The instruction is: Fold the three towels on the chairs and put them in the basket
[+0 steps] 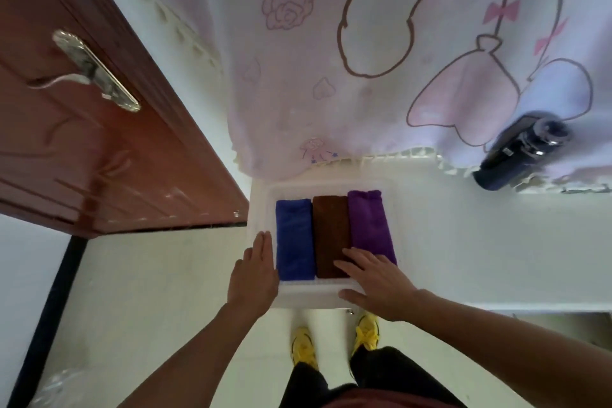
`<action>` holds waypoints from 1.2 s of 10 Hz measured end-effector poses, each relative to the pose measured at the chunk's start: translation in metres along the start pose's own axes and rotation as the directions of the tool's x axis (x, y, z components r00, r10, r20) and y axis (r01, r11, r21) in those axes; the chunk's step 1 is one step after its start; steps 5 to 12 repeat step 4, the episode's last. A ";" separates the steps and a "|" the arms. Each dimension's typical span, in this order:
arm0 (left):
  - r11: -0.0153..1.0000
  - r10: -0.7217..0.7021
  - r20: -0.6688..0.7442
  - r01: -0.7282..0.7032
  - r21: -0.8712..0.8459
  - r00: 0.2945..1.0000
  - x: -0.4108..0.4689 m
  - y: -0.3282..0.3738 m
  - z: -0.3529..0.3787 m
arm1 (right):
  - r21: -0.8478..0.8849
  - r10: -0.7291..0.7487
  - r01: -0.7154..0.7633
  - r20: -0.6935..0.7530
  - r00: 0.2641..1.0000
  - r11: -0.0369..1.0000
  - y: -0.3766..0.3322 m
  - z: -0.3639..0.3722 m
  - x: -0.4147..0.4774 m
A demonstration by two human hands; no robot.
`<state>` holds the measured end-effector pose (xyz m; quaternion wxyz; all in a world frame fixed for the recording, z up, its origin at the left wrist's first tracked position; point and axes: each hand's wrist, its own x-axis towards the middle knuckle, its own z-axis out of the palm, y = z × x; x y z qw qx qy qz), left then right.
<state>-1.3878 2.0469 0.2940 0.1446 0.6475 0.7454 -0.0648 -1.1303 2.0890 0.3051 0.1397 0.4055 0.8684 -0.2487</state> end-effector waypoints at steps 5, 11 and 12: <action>0.998 0.057 0.010 -0.056 -0.041 0.998 0.006 -0.021 0.013 | 0.100 0.210 -0.202 -0.072 0.975 0.974 -0.025 0.016 0.000; 0.998 0.057 0.010 -0.056 -0.041 0.998 0.006 -0.021 0.013 | 0.100 0.210 -0.202 -0.072 0.975 0.974 -0.025 0.016 0.000; 0.998 0.057 0.010 -0.056 -0.041 0.998 0.006 -0.021 0.013 | 0.100 0.210 -0.202 -0.072 0.975 0.974 -0.025 0.016 0.000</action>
